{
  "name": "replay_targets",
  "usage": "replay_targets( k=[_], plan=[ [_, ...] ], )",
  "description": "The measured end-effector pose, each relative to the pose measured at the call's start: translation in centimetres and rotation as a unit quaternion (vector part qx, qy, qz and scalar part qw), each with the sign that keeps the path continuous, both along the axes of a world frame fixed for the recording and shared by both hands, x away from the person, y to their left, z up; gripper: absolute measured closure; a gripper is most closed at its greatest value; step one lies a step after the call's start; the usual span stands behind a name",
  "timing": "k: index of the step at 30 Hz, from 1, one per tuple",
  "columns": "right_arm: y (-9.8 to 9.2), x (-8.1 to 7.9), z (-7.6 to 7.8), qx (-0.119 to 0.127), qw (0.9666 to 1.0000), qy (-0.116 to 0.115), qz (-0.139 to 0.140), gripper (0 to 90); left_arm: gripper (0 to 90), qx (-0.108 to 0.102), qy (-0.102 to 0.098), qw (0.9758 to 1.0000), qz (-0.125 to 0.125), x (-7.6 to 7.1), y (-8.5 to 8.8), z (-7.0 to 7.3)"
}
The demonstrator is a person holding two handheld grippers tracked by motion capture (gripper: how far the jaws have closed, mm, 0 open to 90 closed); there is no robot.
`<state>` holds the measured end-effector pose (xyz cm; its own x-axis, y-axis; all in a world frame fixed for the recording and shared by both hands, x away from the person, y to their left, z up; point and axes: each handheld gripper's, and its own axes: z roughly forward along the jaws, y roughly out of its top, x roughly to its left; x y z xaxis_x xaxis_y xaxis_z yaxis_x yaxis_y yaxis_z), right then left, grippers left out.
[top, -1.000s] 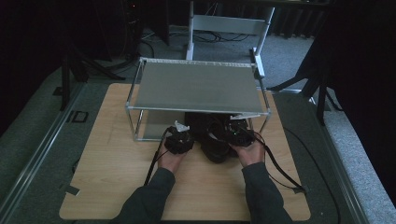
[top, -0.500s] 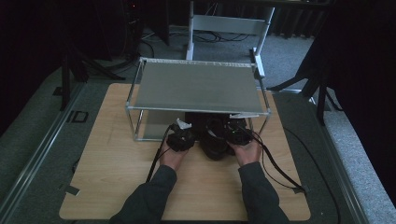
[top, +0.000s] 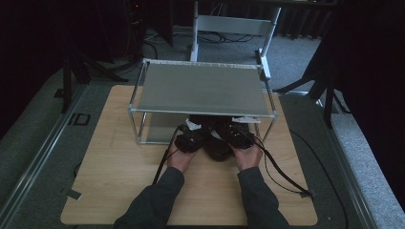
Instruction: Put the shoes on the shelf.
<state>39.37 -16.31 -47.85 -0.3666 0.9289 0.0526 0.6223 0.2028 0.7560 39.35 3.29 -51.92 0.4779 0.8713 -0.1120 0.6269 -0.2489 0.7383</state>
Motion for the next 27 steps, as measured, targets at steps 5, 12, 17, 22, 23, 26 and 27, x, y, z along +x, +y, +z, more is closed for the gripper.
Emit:
replay_targets(
  k=[5,12,17,22,23,26,27],
  plan=[
    [0.2,0.2,-0.2,0.008,0.9999,-0.009,-0.009,80.2,74.1,0.003,-0.002,1.0,0.006,0.6,-0.1,0.0],
    [0.8,0.3,-0.5,0.011,0.9994,-0.026,-0.02,80.2,76.1,-0.003,-0.003,0.9999,0.016,1.5,0.0,-0.5],
    [1.6,0.7,-0.6,0.001,0.999,-0.038,-0.025,80.4,77.1,-0.012,-0.002,0.9996,0.026,2.0,0.2,-1.0],
    [1.6,0.9,-0.7,0.011,0.9984,-0.045,-0.034,80.8,77.8,-0.002,-0.014,0.9996,0.024,2.5,0.2,-0.9],
    [1.7,1.0,-0.8,0.012,0.9982,-0.047,-0.036,80.8,77.7,0.0,-0.016,0.9996,0.024,2.6,0.2,-0.9],
    [1.8,1.1,-1.0,0.015,0.9974,-0.058,-0.042,81.0,78.1,0.0,-0.017,0.9995,0.025,2.8,0.2,-0.9],
    [1.8,1.1,-1.0,0.015,0.9974,-0.058,-0.042,81.0,78.1,-0.002,-0.017,0.9995,0.028,2.9,0.1,-0.9]
  ],
)
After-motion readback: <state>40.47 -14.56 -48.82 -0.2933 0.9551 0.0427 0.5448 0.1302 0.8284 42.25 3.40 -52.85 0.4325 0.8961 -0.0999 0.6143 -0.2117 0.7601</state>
